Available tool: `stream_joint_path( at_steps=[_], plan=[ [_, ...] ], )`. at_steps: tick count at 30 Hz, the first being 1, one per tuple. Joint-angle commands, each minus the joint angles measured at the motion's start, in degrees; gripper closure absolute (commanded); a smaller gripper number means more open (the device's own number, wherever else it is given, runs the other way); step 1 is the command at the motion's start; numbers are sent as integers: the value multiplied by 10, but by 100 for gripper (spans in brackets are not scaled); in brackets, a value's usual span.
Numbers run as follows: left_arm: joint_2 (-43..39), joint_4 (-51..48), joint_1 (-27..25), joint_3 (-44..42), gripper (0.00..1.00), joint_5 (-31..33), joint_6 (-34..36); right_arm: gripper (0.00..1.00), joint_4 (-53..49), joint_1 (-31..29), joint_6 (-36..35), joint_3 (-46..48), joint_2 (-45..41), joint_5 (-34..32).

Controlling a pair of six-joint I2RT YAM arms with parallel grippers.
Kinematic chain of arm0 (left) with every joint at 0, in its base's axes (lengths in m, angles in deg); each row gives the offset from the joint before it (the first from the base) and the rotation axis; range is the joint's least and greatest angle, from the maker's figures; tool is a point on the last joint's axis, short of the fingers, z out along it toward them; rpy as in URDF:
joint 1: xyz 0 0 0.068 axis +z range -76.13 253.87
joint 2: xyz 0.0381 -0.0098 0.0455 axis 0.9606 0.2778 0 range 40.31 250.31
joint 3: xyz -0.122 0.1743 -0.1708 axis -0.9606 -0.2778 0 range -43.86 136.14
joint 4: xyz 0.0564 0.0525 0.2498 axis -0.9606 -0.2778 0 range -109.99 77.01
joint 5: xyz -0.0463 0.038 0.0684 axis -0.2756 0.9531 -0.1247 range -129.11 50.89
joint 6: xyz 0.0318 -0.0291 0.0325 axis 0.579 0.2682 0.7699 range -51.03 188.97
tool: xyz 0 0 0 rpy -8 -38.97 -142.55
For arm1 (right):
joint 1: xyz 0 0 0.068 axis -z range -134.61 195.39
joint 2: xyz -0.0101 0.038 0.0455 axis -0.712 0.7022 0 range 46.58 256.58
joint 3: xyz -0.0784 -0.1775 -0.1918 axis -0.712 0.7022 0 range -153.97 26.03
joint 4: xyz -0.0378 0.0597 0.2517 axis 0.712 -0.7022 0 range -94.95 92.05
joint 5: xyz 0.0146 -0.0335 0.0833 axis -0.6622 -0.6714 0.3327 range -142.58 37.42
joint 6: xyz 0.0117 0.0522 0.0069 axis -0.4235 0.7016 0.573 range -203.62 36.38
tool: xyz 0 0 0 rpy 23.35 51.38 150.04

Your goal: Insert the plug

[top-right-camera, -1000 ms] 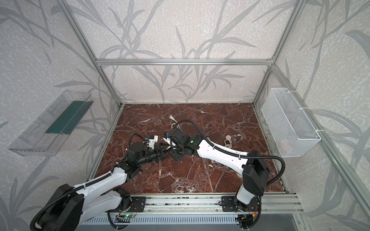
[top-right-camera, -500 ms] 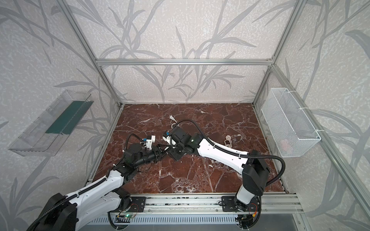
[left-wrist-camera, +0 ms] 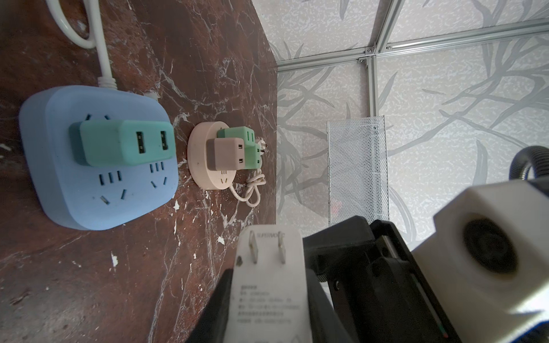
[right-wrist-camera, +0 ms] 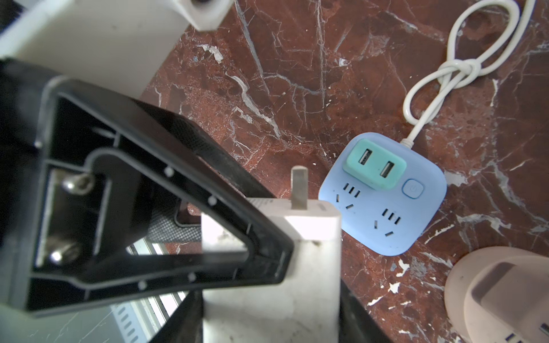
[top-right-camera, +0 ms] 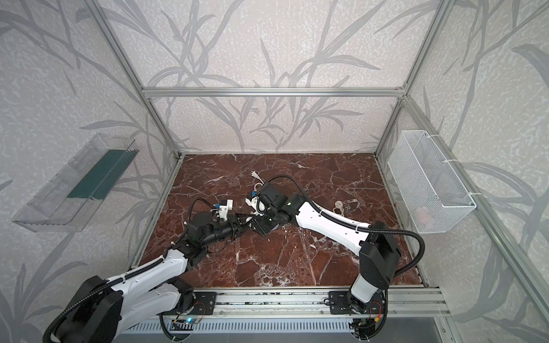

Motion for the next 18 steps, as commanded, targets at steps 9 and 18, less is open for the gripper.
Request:
stream_joint_path(
  at_steps=[9, 18],
  plan=[
    [9, -8, -2, 22, 100, 16, 23, 14, 10, 55, 45, -14, -64, 56],
    [-46, 1, -2, 14, 100, 108, 20, 25, 167, 151, 241, 107, -155, 163]
  ],
)
